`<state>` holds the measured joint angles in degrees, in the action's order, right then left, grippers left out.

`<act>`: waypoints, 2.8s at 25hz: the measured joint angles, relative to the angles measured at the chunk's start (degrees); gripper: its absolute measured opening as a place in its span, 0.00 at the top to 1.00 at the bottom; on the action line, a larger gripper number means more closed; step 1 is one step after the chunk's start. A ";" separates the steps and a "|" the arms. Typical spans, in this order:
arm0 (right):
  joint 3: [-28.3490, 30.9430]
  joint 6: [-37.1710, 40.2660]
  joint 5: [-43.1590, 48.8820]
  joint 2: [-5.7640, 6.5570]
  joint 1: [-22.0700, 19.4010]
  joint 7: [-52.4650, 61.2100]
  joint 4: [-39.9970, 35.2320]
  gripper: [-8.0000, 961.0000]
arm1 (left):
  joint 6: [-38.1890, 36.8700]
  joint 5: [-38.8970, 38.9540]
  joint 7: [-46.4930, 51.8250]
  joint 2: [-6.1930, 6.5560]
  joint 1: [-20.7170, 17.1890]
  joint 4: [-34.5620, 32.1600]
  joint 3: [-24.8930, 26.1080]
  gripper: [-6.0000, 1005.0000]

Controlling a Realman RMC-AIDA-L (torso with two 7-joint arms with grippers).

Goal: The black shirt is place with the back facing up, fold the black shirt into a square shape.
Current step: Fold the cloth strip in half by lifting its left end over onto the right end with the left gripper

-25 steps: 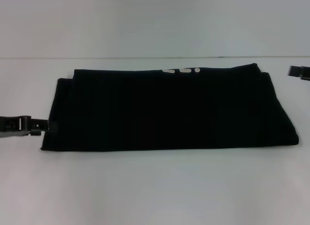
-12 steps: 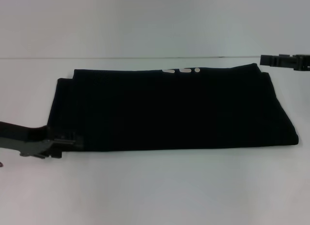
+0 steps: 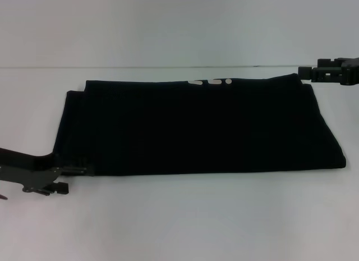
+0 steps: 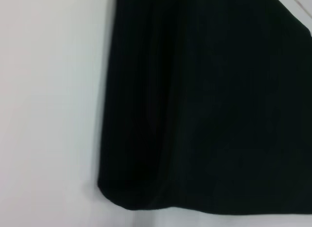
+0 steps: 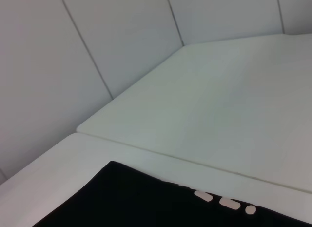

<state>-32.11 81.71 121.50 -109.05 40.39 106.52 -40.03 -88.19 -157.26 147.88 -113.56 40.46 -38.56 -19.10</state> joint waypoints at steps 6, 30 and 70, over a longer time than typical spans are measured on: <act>0.19 -0.22 -0.16 -0.33 0.04 -0.53 -0.04 0.04 | 2.41 -0.14 1.54 0.01 0.01 0.16 0.04 0.11; 0.84 -0.32 -0.32 -0.63 0.14 -0.13 -0.05 0.04 | 8.40 -1.69 2.16 0.65 1.11 2.92 0.12 0.11; 2.23 -1.09 -0.91 -0.65 0.03 -0.47 0.35 0.04 | 12.17 2.53 -0.85 1.41 2.84 4.02 0.21 0.11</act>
<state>-29.88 80.62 120.58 -109.70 40.42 106.05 -39.68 -76.03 -154.73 147.03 -112.14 43.30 -34.54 -18.90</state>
